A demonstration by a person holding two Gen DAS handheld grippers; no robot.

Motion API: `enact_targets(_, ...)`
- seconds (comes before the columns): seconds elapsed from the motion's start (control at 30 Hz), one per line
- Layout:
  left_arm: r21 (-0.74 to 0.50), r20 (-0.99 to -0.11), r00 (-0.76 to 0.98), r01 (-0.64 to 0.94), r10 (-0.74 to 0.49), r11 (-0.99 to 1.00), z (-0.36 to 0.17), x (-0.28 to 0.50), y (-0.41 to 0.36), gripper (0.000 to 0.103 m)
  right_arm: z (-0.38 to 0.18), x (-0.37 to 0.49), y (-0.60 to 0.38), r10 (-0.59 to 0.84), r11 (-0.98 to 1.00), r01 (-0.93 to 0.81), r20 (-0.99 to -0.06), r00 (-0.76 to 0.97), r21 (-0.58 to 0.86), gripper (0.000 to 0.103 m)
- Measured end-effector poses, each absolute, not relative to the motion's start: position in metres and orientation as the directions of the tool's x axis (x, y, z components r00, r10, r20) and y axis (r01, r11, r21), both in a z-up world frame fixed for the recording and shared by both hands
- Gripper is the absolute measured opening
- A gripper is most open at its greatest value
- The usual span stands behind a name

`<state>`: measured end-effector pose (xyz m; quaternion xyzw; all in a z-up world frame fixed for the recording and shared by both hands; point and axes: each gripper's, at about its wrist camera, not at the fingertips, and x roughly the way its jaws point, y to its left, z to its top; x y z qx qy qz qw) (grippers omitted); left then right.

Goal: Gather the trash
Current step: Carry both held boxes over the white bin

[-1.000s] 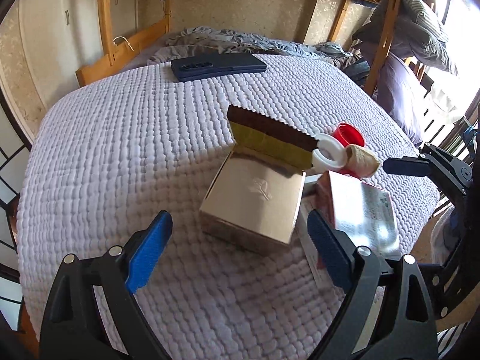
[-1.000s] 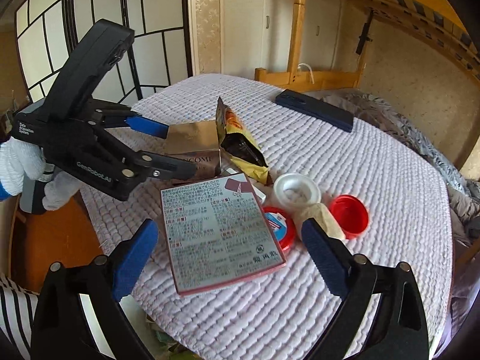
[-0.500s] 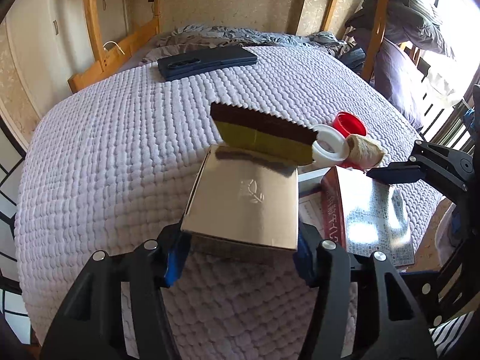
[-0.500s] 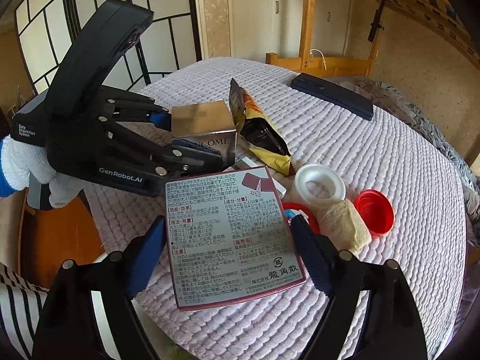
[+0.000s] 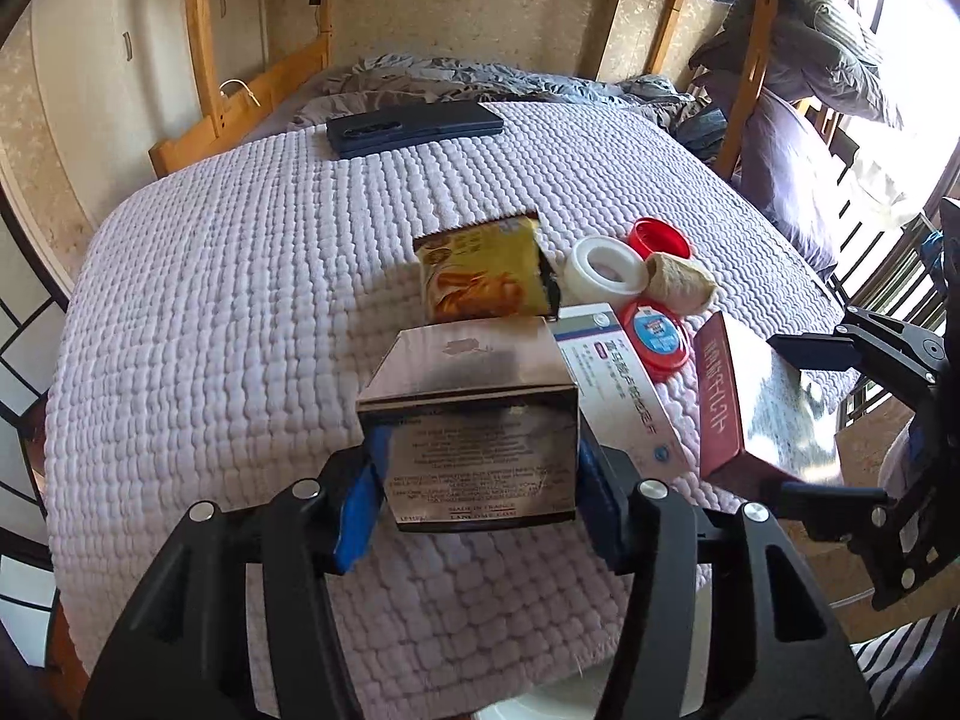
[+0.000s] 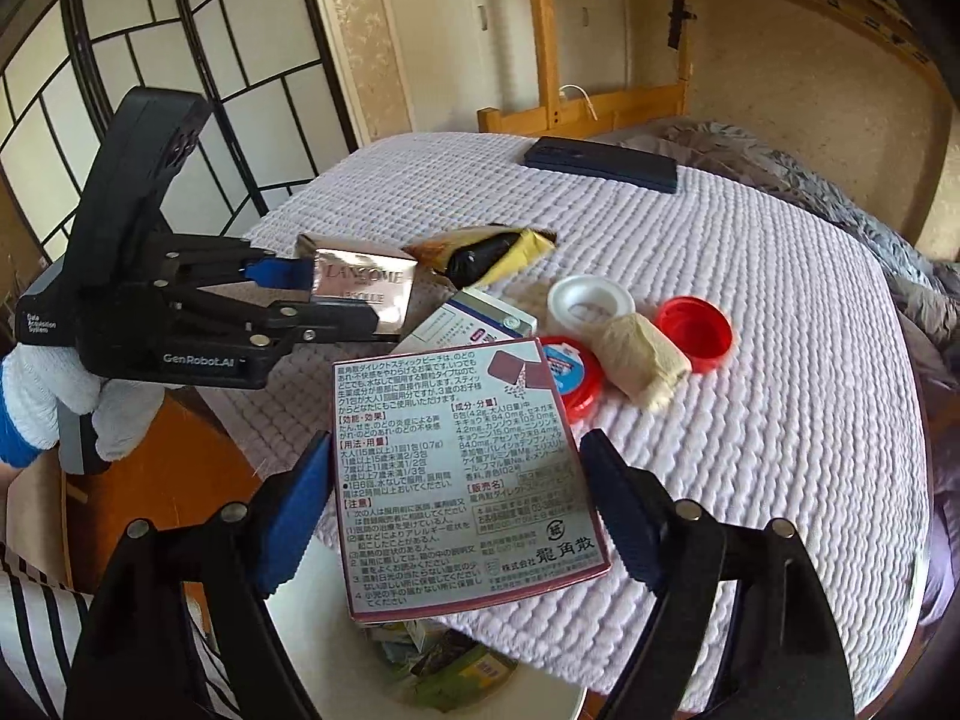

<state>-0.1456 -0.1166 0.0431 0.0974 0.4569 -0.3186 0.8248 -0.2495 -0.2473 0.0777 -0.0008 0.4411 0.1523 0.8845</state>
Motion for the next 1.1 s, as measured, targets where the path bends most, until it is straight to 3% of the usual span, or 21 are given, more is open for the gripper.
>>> enact_targets(1.1, -0.172, -0.826, 0.338, 0.611, -0.452, 0.772, 0.047, -0.22, -0.102, 0.057, 0.079, -0.301, -0.256, 0.2, 0.978, -0.165, -0.798, 0.568, 0.128, 0.08)
